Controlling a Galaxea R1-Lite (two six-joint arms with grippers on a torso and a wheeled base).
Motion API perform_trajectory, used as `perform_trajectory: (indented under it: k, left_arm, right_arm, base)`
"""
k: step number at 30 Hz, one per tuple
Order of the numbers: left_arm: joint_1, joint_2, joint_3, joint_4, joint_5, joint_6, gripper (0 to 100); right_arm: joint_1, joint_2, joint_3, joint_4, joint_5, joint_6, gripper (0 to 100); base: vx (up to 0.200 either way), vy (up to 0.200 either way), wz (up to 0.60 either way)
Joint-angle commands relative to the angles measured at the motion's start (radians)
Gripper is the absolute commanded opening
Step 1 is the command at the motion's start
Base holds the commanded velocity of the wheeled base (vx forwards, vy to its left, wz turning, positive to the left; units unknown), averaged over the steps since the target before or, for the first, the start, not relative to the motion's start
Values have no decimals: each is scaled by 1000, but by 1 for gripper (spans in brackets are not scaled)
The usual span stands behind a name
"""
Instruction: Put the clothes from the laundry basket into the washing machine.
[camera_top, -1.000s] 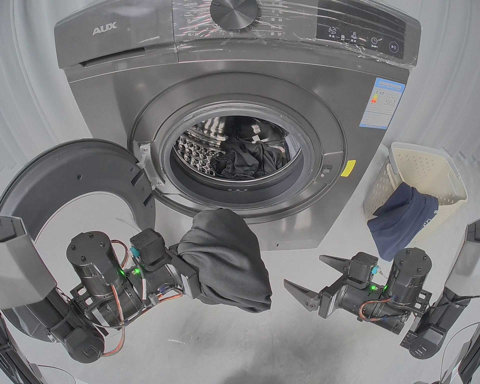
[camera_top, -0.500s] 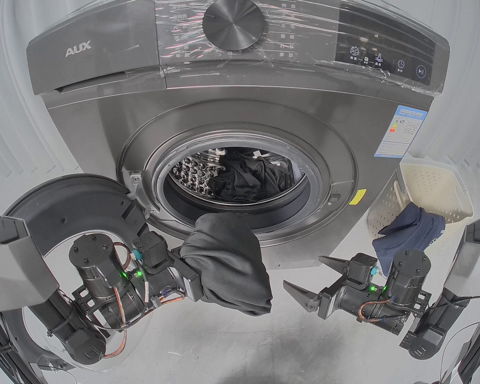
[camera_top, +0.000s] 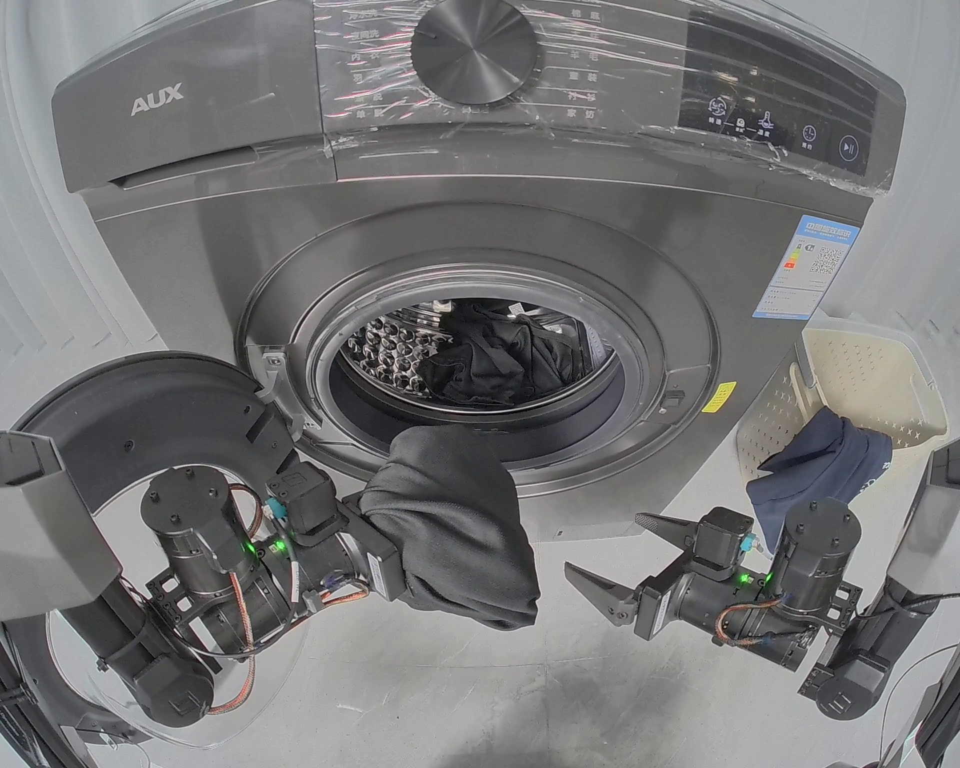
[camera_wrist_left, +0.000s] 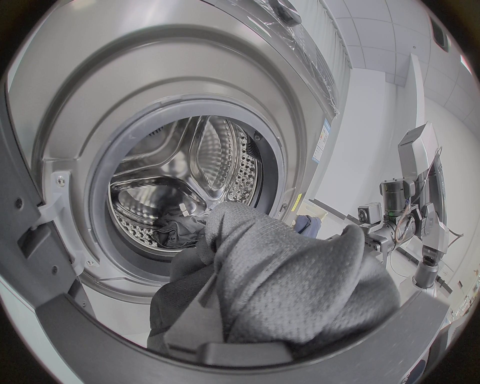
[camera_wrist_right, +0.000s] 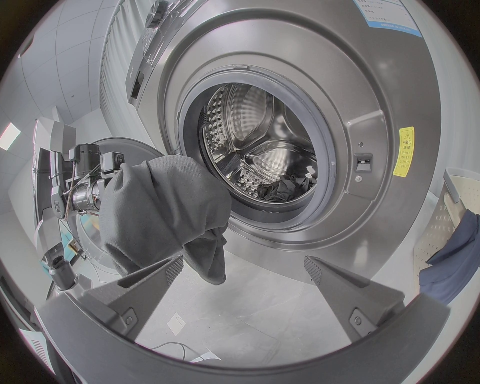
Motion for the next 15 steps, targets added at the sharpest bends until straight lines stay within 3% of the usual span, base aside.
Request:
perform_trajectory:
  k: [1,15]
  left_arm:
    - [1,3,-1,-1,0,-2,0]
    - [1,12,-2,-1,0,-1,0]
  right_arm:
    - [0,3,-1,-1,0,0,100]
    - [3,10,0,-3,0,5,100]
  base:
    - [0,0,0]
    - [0,0,0]
